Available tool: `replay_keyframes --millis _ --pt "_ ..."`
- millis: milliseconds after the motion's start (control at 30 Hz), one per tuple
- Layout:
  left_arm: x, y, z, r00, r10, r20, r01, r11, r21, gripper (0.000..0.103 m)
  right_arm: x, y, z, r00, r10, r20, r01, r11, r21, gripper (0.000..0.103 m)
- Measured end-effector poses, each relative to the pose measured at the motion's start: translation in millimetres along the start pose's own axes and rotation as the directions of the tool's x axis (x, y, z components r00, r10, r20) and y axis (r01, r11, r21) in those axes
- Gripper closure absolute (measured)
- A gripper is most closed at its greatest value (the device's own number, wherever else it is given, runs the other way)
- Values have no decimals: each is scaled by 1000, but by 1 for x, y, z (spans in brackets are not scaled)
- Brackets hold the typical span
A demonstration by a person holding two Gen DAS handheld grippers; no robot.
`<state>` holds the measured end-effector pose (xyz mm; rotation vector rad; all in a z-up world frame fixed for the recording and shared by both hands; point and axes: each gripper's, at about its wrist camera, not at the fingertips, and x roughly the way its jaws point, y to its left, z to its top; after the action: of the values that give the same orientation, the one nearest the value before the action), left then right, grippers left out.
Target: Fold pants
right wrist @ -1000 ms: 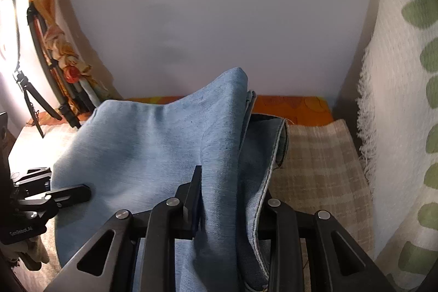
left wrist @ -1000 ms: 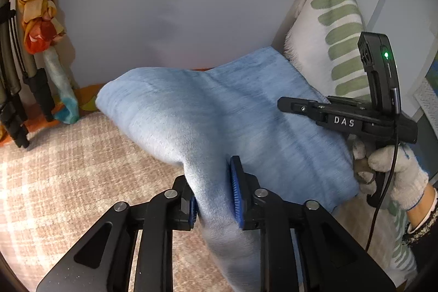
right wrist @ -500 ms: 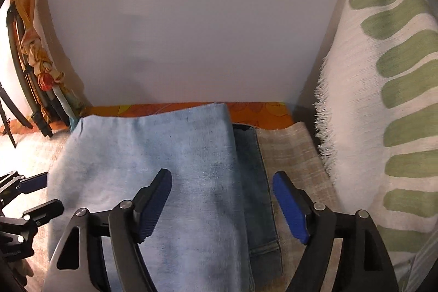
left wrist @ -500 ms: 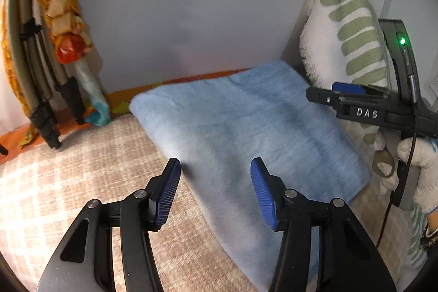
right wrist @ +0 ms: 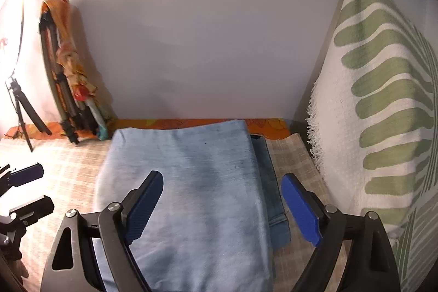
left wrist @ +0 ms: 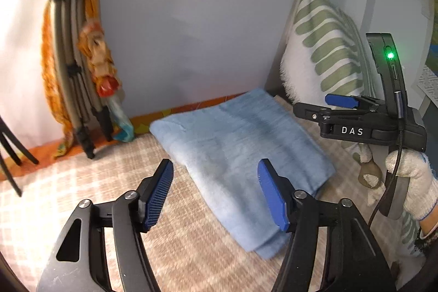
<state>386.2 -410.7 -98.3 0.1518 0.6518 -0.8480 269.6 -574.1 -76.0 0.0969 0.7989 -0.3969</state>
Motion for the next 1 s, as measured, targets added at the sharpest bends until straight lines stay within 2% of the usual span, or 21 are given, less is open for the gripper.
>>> replay_keyframes --millis 100,200,433,500,733,1000 --pt "-23 -4 -3 1000 -2 23 1 1000 16 36 -26 7 -4 999 20 26 -21 1000 23 12" --pt "-48 -8 -7 999 -12 44 11 1000 24 31 -46 16 -11 999 20 47 -21 1000 17 7" --pt "-92 -19 -22 997 -29 73 26 999 36 27 -92 37 -32 996 18 91 -18 1000 6 0" --pt "-104 -20 -27 996 -31 84 28 999 32 25 -106 41 -37 995 15 101 -16 1000 13 0" --pt "-143 -24 -44 992 -51 112 47 998 35 24 -139 60 -59 992 -37 123 39 999 -9 0" --pt "-169 -24 -65 993 -50 103 48 999 19 24 -162 61 -88 990 -54 131 46 997 61 0"
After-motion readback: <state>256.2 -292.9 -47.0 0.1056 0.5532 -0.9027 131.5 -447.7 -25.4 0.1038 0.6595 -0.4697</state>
